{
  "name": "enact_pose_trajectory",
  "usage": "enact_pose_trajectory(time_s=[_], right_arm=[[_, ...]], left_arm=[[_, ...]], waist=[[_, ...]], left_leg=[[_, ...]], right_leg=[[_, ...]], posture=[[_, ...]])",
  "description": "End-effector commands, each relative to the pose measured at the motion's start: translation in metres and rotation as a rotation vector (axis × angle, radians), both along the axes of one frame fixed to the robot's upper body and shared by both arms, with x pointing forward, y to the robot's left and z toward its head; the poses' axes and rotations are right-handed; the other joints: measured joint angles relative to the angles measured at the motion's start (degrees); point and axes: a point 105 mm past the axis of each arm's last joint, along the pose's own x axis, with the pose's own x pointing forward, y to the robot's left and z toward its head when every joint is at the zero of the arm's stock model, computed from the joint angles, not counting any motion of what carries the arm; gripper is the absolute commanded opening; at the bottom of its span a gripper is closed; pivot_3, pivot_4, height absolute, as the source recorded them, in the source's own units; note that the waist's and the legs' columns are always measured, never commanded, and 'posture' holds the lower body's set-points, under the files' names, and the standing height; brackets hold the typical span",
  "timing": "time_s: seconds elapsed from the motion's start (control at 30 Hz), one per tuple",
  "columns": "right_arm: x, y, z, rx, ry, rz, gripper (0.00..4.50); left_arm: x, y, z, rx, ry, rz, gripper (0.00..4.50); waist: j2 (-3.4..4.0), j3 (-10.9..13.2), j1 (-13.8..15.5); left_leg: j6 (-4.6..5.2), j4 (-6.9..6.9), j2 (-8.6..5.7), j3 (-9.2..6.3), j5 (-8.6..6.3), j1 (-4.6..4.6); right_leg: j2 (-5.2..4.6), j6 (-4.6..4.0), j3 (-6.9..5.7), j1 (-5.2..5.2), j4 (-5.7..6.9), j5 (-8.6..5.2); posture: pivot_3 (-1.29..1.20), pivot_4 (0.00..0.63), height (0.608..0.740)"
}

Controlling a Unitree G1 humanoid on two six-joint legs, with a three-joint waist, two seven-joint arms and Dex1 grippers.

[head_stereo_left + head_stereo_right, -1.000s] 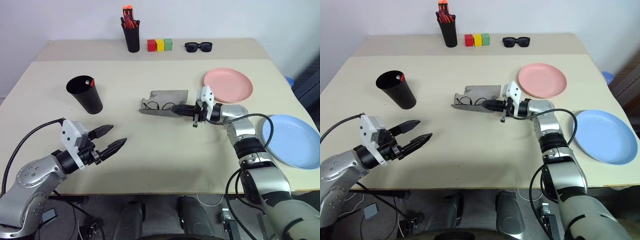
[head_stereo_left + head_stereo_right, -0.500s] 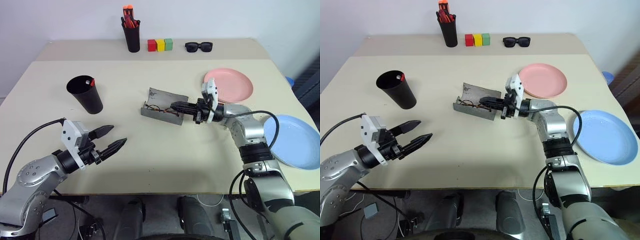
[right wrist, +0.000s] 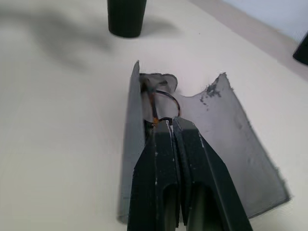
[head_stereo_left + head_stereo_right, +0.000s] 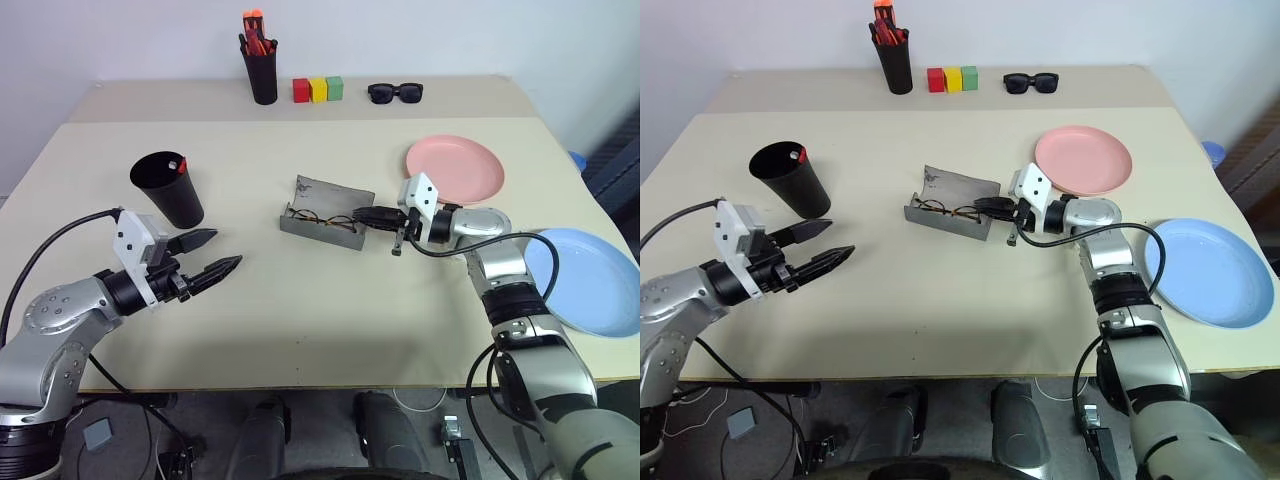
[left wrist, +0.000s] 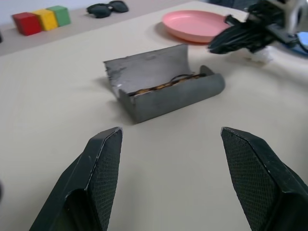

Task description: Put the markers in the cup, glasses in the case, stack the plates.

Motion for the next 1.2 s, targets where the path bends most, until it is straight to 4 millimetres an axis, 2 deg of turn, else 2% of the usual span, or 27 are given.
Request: enact_pose_trajectory(time_s=[0.03, 0.1, 0.17, 0.23, 0.33, 0.77, 0.87, 0.97, 1.03, 1.07, 1.13, 1.2], right_arm=[[0.007, 0.007, 0.011, -0.066, -0.087, 0.032, 0.03], [0.008, 0.011, 0.012, -0.076, -0.081, 0.055, 0.03], [0.009, 0.014, 0.012, -0.087, -0.085, 0.068, 0.58], [0.011, 0.016, 0.014, -0.09, -0.099, 0.068, 1.35], [0.014, 0.019, 0.014, -0.103, -0.121, 0.068, 2.83], [0.027, 0.029, 0.018, -0.146, -0.176, 0.027, 2.83], [0.027, 0.03, 0.016, -0.162, -0.168, 0.036, 2.06], [0.025, 0.03, 0.013, -0.177, -0.154, 0.055, 2.06], [0.025, 0.03, 0.012, -0.182, -0.155, 0.056, 1.64], [0.025, 0.03, 0.012, -0.181, -0.155, 0.056, 1.37], [0.025, 0.03, 0.012, -0.182, -0.155, 0.06, 0.43], [0.024, 0.031, 0.012, -0.188, -0.152, 0.069, 0.43]], left_arm=[[-0.004, -0.005, 0.007, 0.012, -0.047, -0.012, 3.36], [-0.005, -0.004, 0.007, 0.01, -0.048, -0.002, 3.36], [-0.006, -0.003, 0.007, 0.008, -0.05, 0.007, 3.36], [-0.007, -0.002, 0.007, 0.007, -0.05, 0.012, 3.36], [-0.009, -0.002, 0.006, 0.007, -0.049, 0.019, 3.36], [-0.013, -0.004, 0.005, 0.0, -0.047, 0.034, 3.36], [-0.014, -0.003, 0.004, -0.001, -0.043, 0.04, 3.36], [-0.015, -0.002, 0.004, 0.0, -0.042, 0.043, 3.36], [-0.016, -0.003, 0.003, -0.001, -0.04, 0.043, 3.36], [-0.016, -0.003, 0.003, -0.001, -0.04, 0.043, 3.36], [-0.017, -0.003, 0.003, -0.001, -0.039, 0.044, 3.36], [-0.017, -0.003, 0.003, 0.0, -0.038, 0.045, 3.36]], waist=[[0.0, 0.0, 0.02], [0.0, 0.0, 0.09], [0.0, 0.0, 0.12], [0.0, 0.0, 0.15], [0.0, 0.0, 0.12], [0.0, 0.0, 0.06], [0.0, 0.0, 0.05], [0.01, 0.0, 0.04], [0.01, 0.0, 0.04], [0.01, 0.0, 0.04], [0.01, 0.0, 0.04], [0.01, 0.0, 0.03]], left_leg=[[0.0, 0.01, 0.0, 0.0, 0.0, 0.0], [0.0, 0.01, 0.0, 0.0, 0.0, 0.0], [0.0, 0.0, 0.0, 0.0, 0.0, 0.0], [0.0, 0.0, 0.0, 0.0, 0.0, 0.0], [0.0, 0.0, 0.0, 0.0, 0.0, 0.0], [0.0, 0.0, 0.0, -0.01, 0.0, 0.0], [0.0, 0.0, 0.0, -0.01, 0.0, 0.0], [0.0, -0.01, 0.0, -0.01, 0.0, 0.0], [0.0, 0.0, 0.0, -0.01, 0.0, 0.0], [0.0, 0.0, 0.0, -0.01, 0.0, 0.0], [0.0, 0.0, 0.0, -0.01, 0.0, 0.0], [0.0, 0.0, 0.0, -0.01, 0.0, 0.0]], right_leg=[[0.0, 0.0, 0.0, 0.0, 0.0, 0.0], [0.0, 0.0, 0.01, 0.0, -0.01, 0.0], [0.0, 0.0, 0.01, 0.0, 0.0, 0.0], [0.0, 0.0, 0.01, 0.01, -0.01, 0.0], [0.0, 0.0, 0.01, 0.01, -0.01, 0.0], [0.0, -0.01, 0.01, 0.0, 0.01, 0.0], [0.0, -0.01, 0.02, 0.0, 0.01, 0.0], [0.0, -0.01, 0.02, 0.0, 0.01, 0.0], [0.0, -0.01, 0.02, 0.0, 0.02, 0.0], [0.0, -0.01, 0.02, 0.0, 0.02, 0.0], [0.0, -0.01, 0.02, 0.0, 0.02, 0.0], [0.0, -0.01, 0.02, 0.0, 0.02, 0.0]], posture=[[0.0, 0.15, 0.74], [0.0, 0.15, 0.74], [0.0, 0.15, 0.74], [0.0, 0.15, 0.74], [0.0, 0.15, 0.74], [0.0, 0.15, 0.74], [0.0, 0.15, 0.74], [0.0, 0.15, 0.74], [0.0, 0.15, 0.74], [0.0, 0.15, 0.74], [0.0, 0.15, 0.74], [0.0, 0.15, 0.74]])
